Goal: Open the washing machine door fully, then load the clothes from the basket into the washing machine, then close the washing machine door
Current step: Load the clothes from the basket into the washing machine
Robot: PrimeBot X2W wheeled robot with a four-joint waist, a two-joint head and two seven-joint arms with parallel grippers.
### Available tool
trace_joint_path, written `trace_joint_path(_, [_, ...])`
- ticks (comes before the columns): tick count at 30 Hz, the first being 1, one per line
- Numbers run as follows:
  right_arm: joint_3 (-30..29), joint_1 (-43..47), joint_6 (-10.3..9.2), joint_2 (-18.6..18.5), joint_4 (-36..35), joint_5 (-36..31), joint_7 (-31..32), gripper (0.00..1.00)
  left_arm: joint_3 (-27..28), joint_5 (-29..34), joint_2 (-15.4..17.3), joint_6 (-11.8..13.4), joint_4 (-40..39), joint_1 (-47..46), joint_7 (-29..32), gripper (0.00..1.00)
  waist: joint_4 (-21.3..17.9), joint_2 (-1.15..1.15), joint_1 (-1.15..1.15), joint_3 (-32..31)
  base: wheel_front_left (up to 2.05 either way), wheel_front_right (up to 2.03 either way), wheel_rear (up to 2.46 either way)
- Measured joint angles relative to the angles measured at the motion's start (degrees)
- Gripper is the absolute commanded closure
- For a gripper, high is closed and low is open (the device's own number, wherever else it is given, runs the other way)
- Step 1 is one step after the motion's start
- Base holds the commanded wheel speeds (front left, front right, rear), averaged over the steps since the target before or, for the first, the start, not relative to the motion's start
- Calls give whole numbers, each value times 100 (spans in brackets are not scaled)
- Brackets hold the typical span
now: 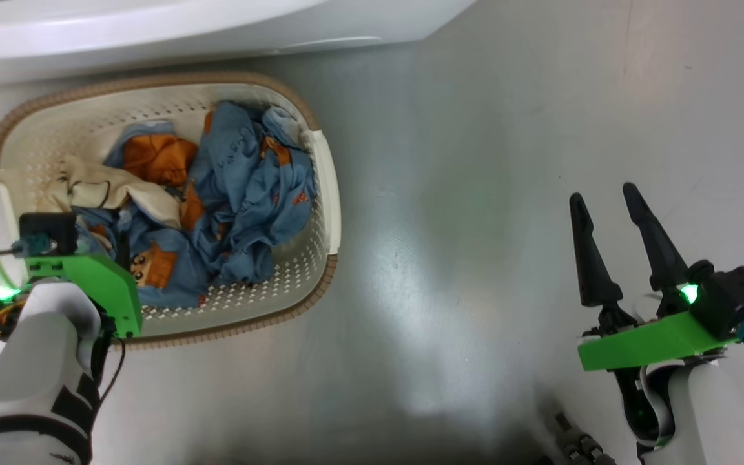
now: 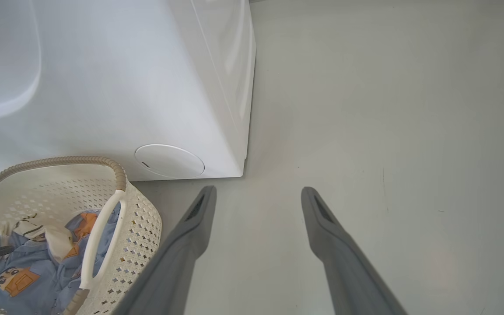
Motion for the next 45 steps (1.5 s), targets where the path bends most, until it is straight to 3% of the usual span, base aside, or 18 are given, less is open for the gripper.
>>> trace_joint_path(6, [105,-177,0,0,1,191,0,0,-87,76,90,246,419,-341,321,0,-124,0,0,167,0,0,0])
trace_joint_path(20, [287,-215,0,0,10,375,0,0,-477,391,223,506,834,-843,821,0,-412,0,0,412,0,0,0])
trace_joint_path(21, [300,-233,0,0,9,375,0,0,-483,390,244,532,849,-849,858,29,-432,0,0,438,0,0,0])
trace_joint_path(23, [315,-283,0,1,10,383,0,0,-505,390,279,561,902,-850,960,100,-477,0,0,485,0,0,0])
trace_joint_path(29, [315,-307,0,1,30,563,0,0,-514,368,308,552,954,-849,1058,100,-604,0,0,523,0,0,0])
trace_joint_path(36, [198,-307,0,1,55,572,0,0,-483,220,242,458,958,-813,588,100,-582,0,0,276,0,0,0])
trace_joint_path(45, [74,-291,0,1,165,382,-1,0,-472,-25,-136,188,938,-507,-187,100,-378,0,0,-270,0,0,0])
